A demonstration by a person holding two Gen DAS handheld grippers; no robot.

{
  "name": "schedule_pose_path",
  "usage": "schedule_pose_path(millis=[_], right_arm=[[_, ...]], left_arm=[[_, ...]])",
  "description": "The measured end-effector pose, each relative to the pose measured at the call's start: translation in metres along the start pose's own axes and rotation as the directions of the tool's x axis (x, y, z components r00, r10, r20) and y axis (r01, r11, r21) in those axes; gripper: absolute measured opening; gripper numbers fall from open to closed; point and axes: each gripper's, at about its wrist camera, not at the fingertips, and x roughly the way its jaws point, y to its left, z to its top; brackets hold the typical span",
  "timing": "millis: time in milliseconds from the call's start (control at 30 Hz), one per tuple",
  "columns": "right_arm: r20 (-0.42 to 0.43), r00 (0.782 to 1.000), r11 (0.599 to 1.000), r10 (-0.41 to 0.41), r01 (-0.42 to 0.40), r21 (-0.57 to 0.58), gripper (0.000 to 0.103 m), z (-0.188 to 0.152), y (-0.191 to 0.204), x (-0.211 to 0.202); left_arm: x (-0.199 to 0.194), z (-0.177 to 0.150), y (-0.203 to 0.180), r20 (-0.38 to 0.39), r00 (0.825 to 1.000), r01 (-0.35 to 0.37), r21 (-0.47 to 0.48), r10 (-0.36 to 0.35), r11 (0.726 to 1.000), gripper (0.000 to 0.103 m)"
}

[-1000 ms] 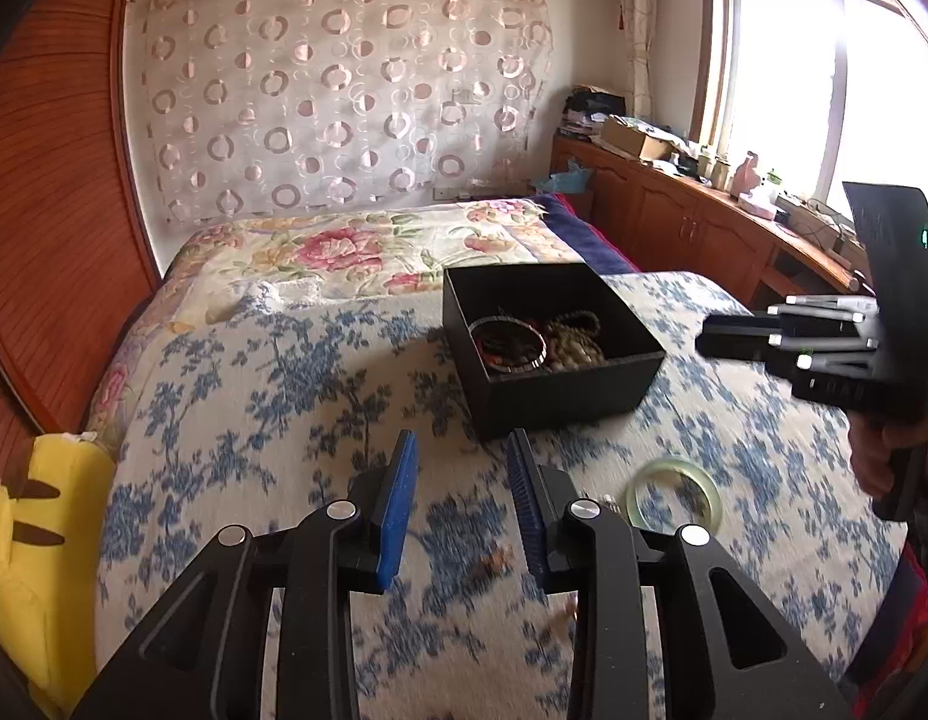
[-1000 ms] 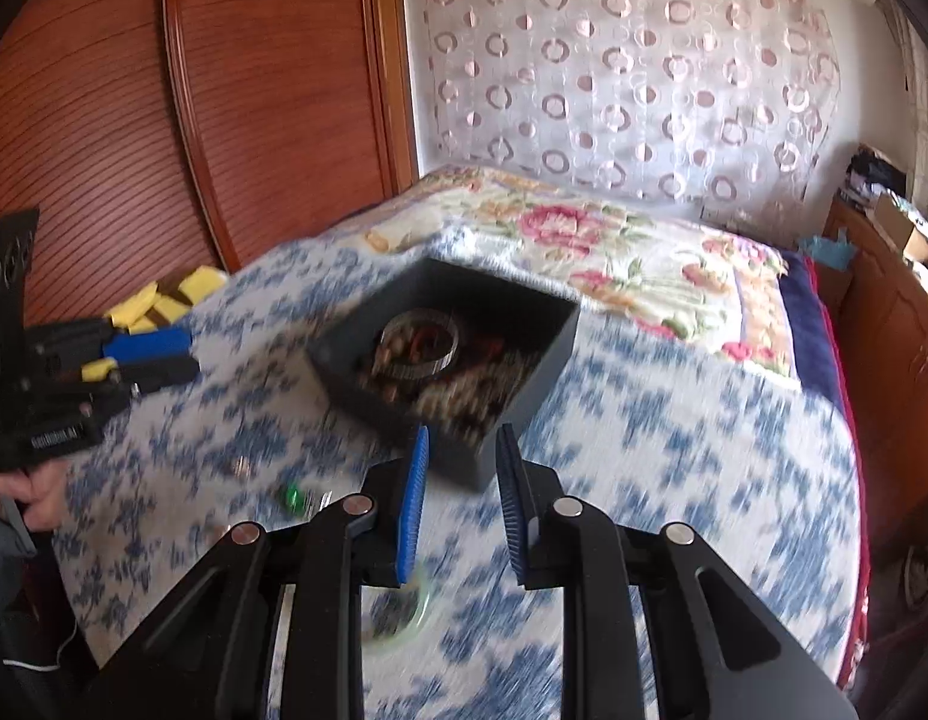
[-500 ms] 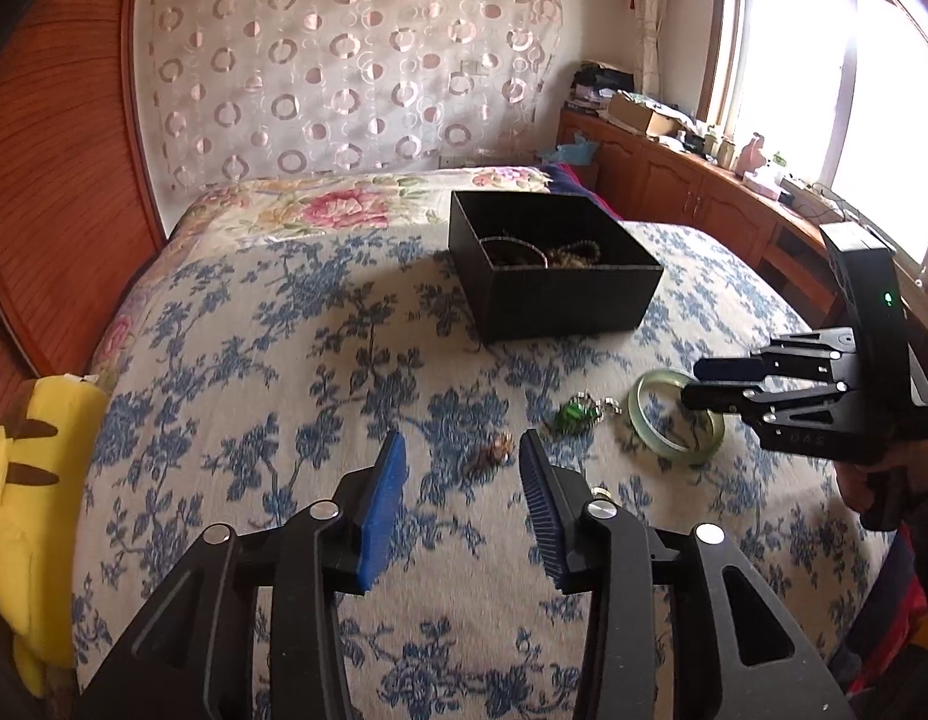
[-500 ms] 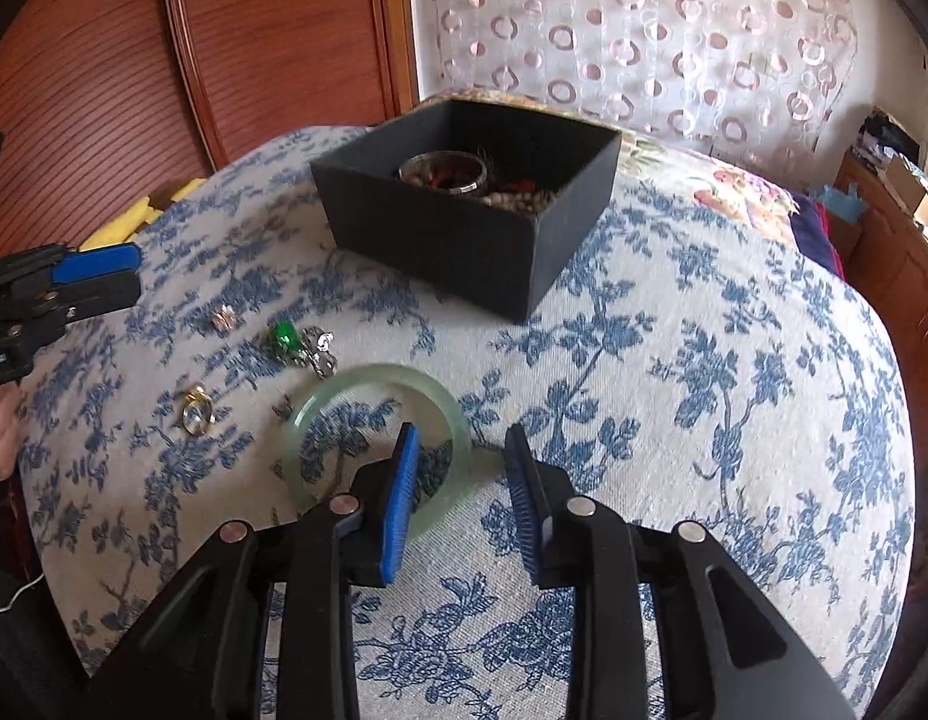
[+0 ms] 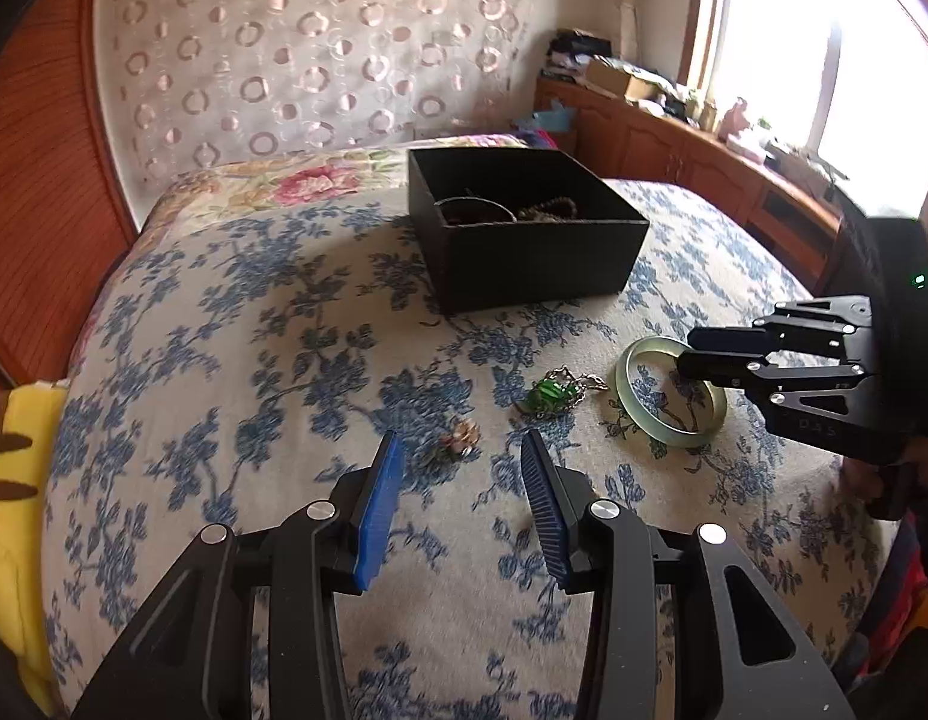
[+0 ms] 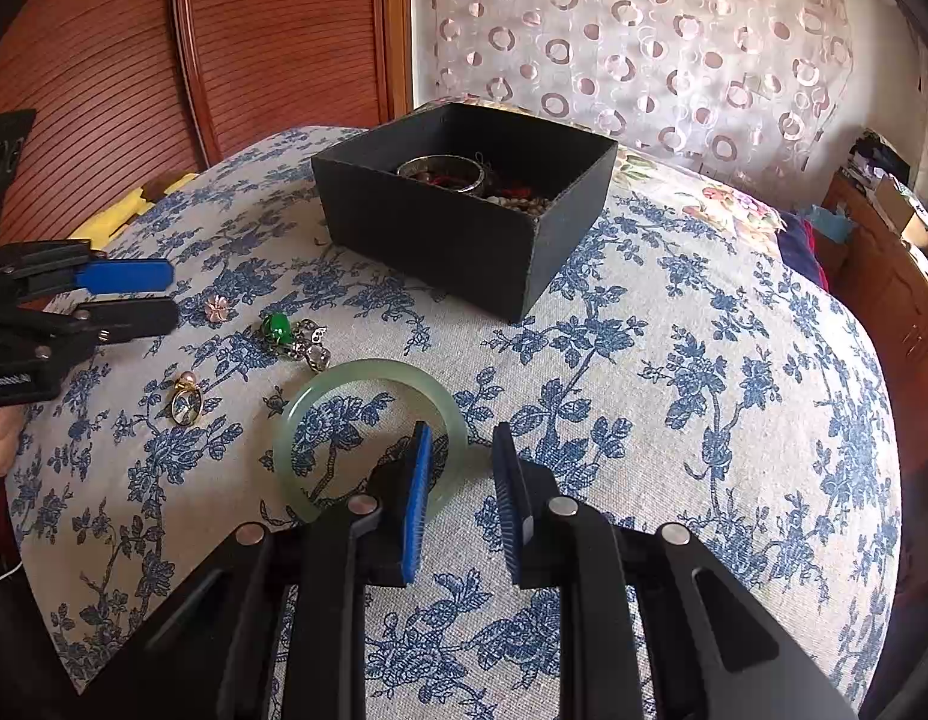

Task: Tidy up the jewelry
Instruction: 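Grasp the green pendant chain with the left tool while the right tool reaches the jade bangle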

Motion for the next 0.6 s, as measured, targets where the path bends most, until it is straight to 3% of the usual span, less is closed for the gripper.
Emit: schedule_pose_path(millis=[267,467,600], right_arm=[[0.0,1.0,1.0,0.0,0.0,0.0,0.023,0.0,-0.001,0.0],[0.0,1.0,1.0,-0.004,0.004,-0.003,0.022,-0.001,0.0,0.001],[0.001,1.0,1.0,-0.007,0.007,-0.004,0.022,0.0,0.0,-0.001]], left_arm=[[0.022,0.022,-0.017,-0.048,0.999,-0.02,0.112,0.025,0.993,0.039],[0.035,0.027,-0.022,-0.07,0.997,0.032,0.095,-0.026,0.995,0.038],[0.043,0.027,-0.027,-0.085,0.995,0.051,0.097,-0.043,0.994,0.031]])
